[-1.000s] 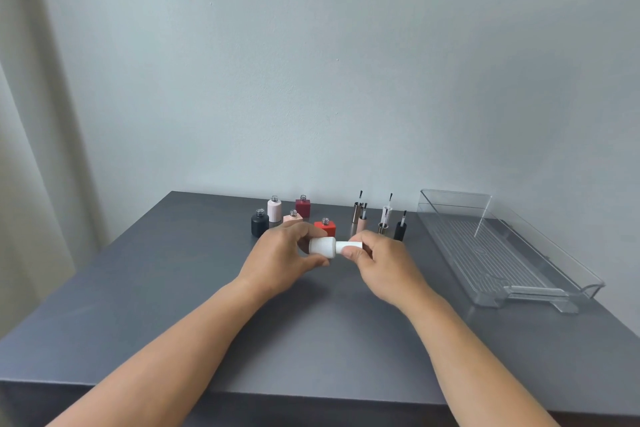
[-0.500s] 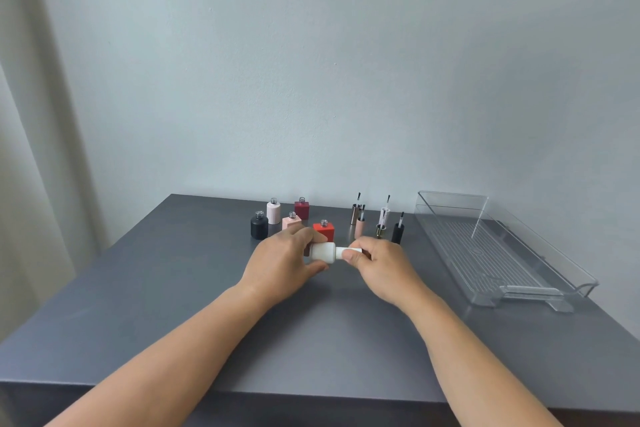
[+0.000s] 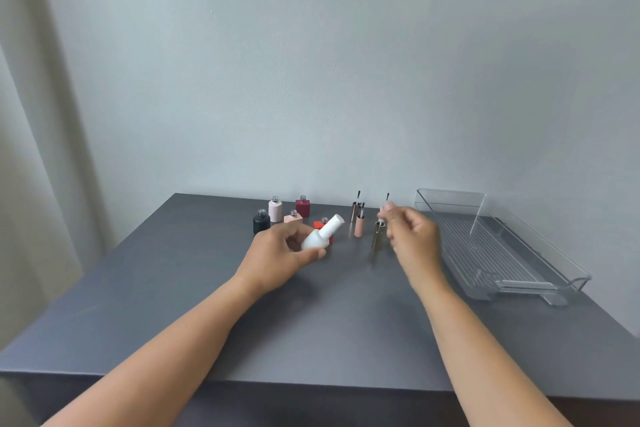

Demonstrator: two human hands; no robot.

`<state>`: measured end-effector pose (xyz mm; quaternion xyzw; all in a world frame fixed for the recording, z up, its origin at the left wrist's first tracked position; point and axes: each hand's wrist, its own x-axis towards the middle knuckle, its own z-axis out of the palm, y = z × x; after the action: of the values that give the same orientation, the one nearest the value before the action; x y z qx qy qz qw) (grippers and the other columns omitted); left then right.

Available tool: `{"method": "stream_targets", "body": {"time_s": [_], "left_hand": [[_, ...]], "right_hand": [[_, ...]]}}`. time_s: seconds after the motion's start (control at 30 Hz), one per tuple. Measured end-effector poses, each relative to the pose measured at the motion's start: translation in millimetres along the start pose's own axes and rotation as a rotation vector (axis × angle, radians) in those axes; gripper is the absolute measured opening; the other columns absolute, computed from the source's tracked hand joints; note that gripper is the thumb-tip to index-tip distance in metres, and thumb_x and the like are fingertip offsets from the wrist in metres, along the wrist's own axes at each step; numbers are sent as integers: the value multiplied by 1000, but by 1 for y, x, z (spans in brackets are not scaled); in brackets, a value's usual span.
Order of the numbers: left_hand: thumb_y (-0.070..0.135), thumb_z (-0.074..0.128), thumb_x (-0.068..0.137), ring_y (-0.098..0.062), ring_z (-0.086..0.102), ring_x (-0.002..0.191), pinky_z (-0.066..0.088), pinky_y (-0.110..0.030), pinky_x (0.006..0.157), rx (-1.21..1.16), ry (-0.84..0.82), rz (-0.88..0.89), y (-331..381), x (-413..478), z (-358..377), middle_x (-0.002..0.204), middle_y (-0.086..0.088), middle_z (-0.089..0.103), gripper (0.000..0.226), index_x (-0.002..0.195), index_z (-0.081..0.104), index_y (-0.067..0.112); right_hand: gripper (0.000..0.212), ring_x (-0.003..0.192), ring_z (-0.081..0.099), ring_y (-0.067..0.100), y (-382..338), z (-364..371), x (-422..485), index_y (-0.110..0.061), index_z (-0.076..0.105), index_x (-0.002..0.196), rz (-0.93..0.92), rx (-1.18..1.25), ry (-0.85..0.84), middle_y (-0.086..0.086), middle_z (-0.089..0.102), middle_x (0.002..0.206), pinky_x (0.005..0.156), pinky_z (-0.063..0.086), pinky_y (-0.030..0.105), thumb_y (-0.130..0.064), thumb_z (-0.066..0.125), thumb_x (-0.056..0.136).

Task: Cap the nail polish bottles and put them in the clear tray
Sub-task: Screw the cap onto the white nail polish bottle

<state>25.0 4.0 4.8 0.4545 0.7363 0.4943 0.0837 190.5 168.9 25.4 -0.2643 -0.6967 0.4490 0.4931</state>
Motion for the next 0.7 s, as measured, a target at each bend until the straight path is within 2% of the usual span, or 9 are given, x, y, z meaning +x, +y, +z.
{"method": "stream_targets", "body": {"time_s": [0.07, 0.13, 0.23, 0.3, 0.37, 0.43, 0.57, 0.7], "left_hand": [[38, 81, 76, 12, 58, 71, 38, 0, 63, -1, -27, -27, -1, -2, 2, 81, 30, 69, 14, 87, 73, 36], [43, 79, 74, 13, 61, 72, 39, -1, 62, 9, -59, -39, -2, -5, 5, 80, 32, 70, 16, 88, 73, 35], [55, 72, 67, 11, 65, 83, 46, -10, 73, 66, -97, -32, 0, -9, 11, 85, 25, 73, 33, 96, 73, 38], [57, 69, 67, 11, 66, 90, 49, -15, 81, 117, -120, -25, 2, -10, 13, 90, 24, 74, 38, 101, 72, 39], [54, 72, 70, 14, 65, 91, 47, -13, 80, 126, -132, -15, 3, -10, 16, 93, 26, 74, 35, 101, 72, 38], [57, 71, 69, 15, 60, 93, 43, -11, 76, 156, -116, 12, 4, -9, 17, 93, 28, 72, 33, 96, 73, 39], [64, 66, 64, 4, 53, 96, 45, -24, 84, 225, -95, 57, 1, -7, 17, 95, 19, 70, 42, 93, 75, 35], [58, 73, 69, 3, 50, 92, 44, -30, 90, 268, -97, 87, -3, -6, 19, 91, 21, 68, 32, 91, 74, 35]], "right_hand": [[29, 58, 45, 21, 7, -8, 10, -15, 67, 73, 53, -34, 112, 0, 51, 58, 56, 35, 34, -40, 56, 84], [15, 64, 52, 24, 18, -12, 18, -18, 66, 86, 137, -129, 104, 1, 58, 69, 59, 41, 36, -25, 54, 84], [35, 71, 59, 21, 29, -15, 21, -19, 54, 117, 286, -318, -64, 0, 62, 83, 65, 51, 39, -18, 57, 81], [57, 84, 62, 21, 34, -14, 20, -20, 46, 133, 325, -419, -180, 2, 62, 97, 72, 50, 36, -28, 66, 80], [72, 95, 61, 20, 38, -10, 21, -18, 44, 139, 316, -483, -234, 4, 60, 109, 74, 44, 30, -39, 73, 77], [66, 92, 61, 18, 38, -5, 23, -20, 52, 133, 298, -501, -240, 4, 61, 108, 69, 42, 28, -42, 74, 75], [38, 73, 58, 15, 39, 1, 26, -22, 65, 108, 276, -499, -223, -3, 59, 85, 58, 40, 26, -40, 74, 76], [19, 77, 61, 19, 40, 5, 26, -24, 65, 91, 228, -535, -189, -6, 62, 79, 58, 40, 26, -37, 72, 78]]}}
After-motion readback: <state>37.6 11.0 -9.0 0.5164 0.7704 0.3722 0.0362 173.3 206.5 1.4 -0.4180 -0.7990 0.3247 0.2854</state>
